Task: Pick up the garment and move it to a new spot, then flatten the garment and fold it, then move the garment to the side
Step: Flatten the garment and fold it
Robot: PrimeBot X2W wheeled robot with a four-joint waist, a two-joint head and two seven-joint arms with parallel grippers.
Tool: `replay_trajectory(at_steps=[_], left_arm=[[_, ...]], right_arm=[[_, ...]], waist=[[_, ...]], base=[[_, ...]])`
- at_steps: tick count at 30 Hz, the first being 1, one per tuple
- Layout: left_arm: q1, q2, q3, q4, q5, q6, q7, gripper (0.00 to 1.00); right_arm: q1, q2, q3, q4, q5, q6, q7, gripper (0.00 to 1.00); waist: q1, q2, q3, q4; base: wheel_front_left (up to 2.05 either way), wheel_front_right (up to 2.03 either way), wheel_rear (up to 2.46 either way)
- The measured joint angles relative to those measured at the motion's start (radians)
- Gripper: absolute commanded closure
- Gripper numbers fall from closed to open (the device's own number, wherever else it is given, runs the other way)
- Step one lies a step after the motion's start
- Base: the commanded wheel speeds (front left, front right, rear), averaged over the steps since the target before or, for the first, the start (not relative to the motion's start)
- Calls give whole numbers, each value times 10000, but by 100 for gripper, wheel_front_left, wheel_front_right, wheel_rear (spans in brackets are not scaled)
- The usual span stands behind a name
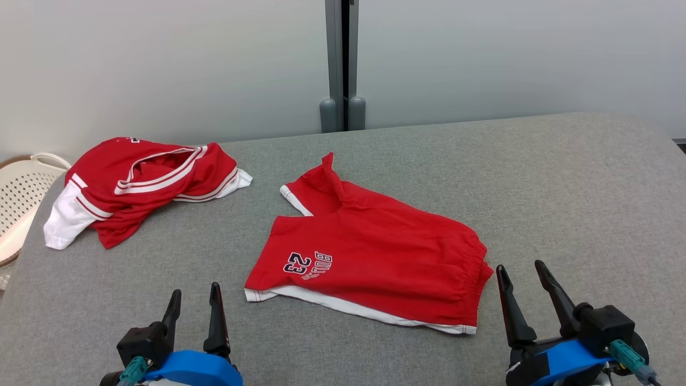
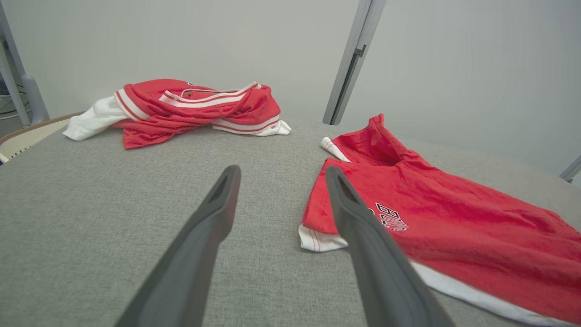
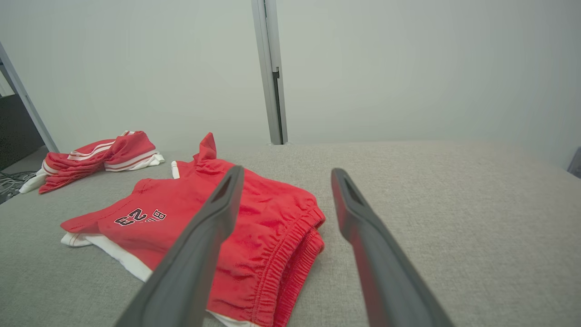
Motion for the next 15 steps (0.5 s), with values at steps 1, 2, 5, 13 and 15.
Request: replay_trajectory(at_steps=[1,2,5,13,15], left_arm=[[6,-15,15,-19,36,-4,0,0],[8,-23,29,-44,92,-8,0,0],[8,-67,56,-73,174,-46,0,0],[8,-153,115,-29,345,-142,0,0],[8,-171,132,13,382,-148,0,0]], right_arm=[[1,-2,2,23,-19,0,0,0],[1,0,2,59,-19,0,0,0],[3,0,-8,207,-71,0,-2,0],[-46,0,-52,671,-79,0,-8,0],[-86,0,-54,709,-79,0,-8,0]], waist=[[0,0,-4,-2],[0,0,-5,-5],[0,0,-3,-13],[1,0,0,-26],[2,0,-9,-19]], base=[[0,0,0],[0,0,0],[0,0,0],[0,0,0],[0,0,0]])
